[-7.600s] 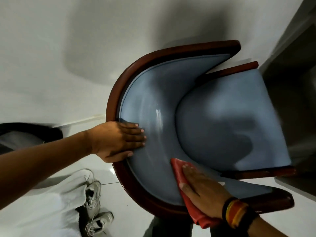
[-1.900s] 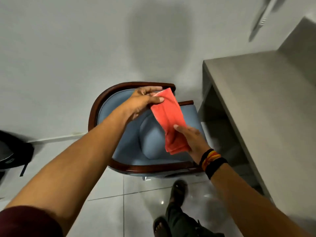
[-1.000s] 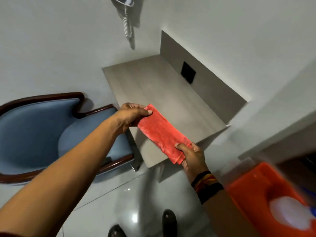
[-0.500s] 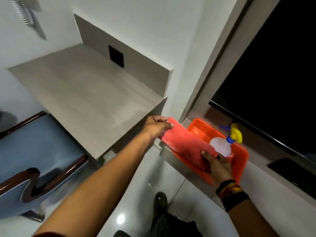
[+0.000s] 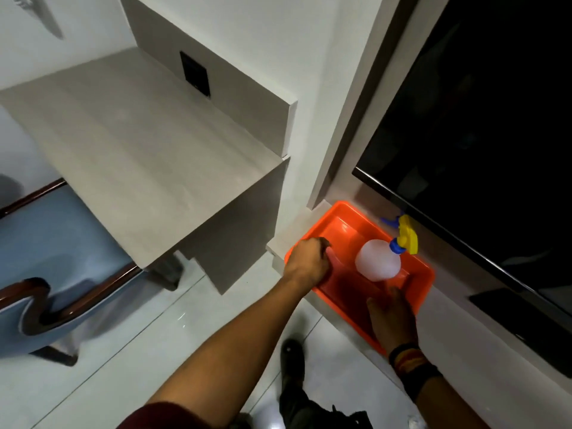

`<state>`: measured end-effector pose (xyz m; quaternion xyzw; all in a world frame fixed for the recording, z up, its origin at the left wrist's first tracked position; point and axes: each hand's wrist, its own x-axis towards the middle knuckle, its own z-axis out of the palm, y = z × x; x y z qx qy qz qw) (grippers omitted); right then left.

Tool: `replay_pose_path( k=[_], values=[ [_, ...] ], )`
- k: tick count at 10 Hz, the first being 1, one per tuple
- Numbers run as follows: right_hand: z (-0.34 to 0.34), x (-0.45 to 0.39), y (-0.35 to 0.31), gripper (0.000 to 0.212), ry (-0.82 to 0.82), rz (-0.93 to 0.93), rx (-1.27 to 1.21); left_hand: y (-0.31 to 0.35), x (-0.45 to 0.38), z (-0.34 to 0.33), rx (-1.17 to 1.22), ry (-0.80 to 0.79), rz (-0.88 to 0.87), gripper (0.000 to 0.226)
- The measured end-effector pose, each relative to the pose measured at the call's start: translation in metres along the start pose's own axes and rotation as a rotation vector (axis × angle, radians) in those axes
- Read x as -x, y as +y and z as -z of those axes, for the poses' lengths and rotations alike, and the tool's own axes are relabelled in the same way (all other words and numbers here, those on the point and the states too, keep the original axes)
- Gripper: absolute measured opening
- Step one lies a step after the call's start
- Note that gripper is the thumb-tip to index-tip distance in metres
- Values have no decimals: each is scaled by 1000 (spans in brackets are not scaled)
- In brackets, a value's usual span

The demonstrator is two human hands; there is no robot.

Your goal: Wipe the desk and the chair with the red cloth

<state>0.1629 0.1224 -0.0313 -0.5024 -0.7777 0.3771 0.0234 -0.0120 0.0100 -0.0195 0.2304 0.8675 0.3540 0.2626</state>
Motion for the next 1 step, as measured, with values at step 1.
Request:
replay_pose_path(
  k=[1],
  values=[
    [-23, 13, -35, 57, 61, 445, 85, -2, 13, 32, -152, 165, -207, 44]
  ],
)
